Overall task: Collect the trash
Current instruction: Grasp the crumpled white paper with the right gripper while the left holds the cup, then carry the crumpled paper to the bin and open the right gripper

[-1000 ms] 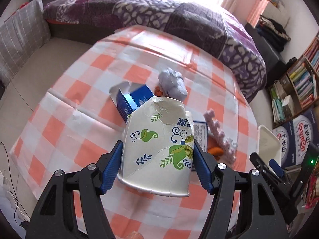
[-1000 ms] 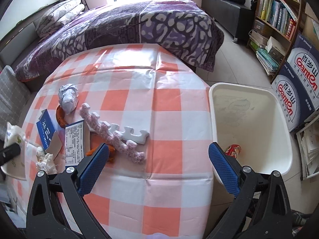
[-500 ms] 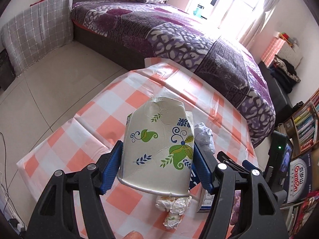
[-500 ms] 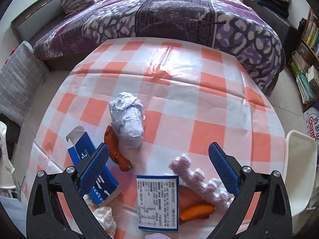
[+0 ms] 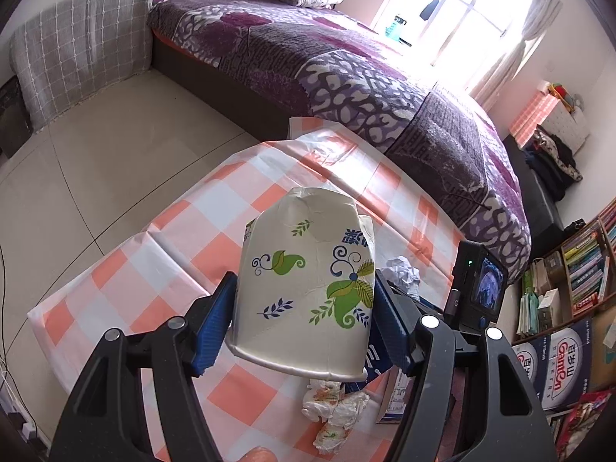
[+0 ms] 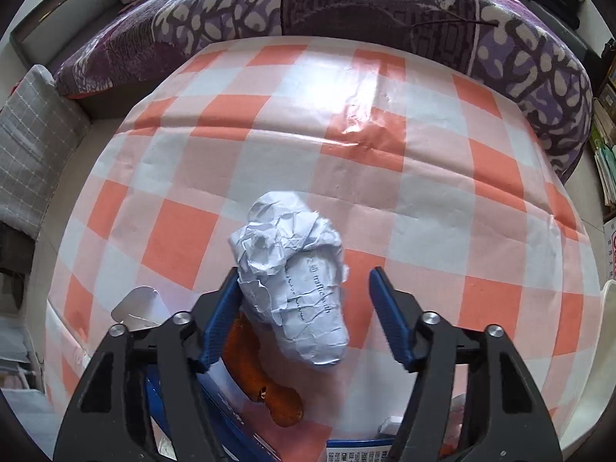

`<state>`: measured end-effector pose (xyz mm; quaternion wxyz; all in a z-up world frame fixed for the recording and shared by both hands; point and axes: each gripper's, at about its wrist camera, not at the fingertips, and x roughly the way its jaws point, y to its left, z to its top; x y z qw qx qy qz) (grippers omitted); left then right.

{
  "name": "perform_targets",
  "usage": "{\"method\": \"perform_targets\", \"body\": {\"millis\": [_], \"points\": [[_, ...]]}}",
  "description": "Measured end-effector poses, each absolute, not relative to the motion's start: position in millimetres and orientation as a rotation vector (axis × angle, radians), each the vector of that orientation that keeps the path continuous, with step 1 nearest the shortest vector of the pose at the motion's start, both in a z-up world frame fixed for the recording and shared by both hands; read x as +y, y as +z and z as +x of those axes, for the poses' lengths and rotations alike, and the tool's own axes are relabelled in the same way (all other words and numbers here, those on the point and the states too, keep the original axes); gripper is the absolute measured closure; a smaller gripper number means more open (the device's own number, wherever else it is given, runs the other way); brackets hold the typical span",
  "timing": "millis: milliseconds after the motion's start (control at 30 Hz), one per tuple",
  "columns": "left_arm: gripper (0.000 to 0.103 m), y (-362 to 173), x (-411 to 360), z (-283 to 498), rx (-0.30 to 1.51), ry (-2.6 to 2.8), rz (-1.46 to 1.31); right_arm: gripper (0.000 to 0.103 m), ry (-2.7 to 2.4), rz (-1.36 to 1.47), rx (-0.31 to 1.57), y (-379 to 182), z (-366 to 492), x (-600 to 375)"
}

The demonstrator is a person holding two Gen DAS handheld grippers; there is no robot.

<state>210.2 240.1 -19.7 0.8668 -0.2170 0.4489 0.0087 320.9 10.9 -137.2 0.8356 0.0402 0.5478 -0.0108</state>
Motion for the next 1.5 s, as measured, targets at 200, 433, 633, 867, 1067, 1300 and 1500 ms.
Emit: {"method": "perform_targets", "body": {"millis": [200, 433, 633, 867, 1067, 1300, 1500], "points": [[0.036, -18.5, 244.0, 206.4, 0.916, 0.030, -0.476, 0.066, -0.062, 0.068, 1.032, -109.0, 301.0, 3.9], [0.036, -5.5, 228.8, 196.6, 0.820, 0.074, -0.431, 0.066, -0.115, 0.087, 0.909, -64.0, 272.7, -16.8], [0.036, -5.8, 214.8, 193.4, 0.785, 0.107, -0.410, 0.065, -0.178, 0.094, 0.876, -42.6, 245.7, -39.5], [0.036, -12.5, 180.9, 189.7, 0.800, 0.078, -0.341, 0.065, -0.228, 0.119, 0.890, -37.6, 214.6, -68.3], [0.036, -17.6, 151.7, 184.2, 0.807, 0.042, -0.294, 0.065, -0.261, 0.114, 0.880, -38.8, 190.6, -93.0], [0.036, -24.5, 120.4, 177.5, 0.808, 0.022, -0.228, 0.064, -0.288, 0.132, 0.880, -42.8, 167.5, -126.8], [0.036, -34.4, 92.5, 174.3, 0.825, -0.011, -0.176, 0.064, -0.325, 0.168, 0.874, -51.2, 153.0, -155.8]]}}
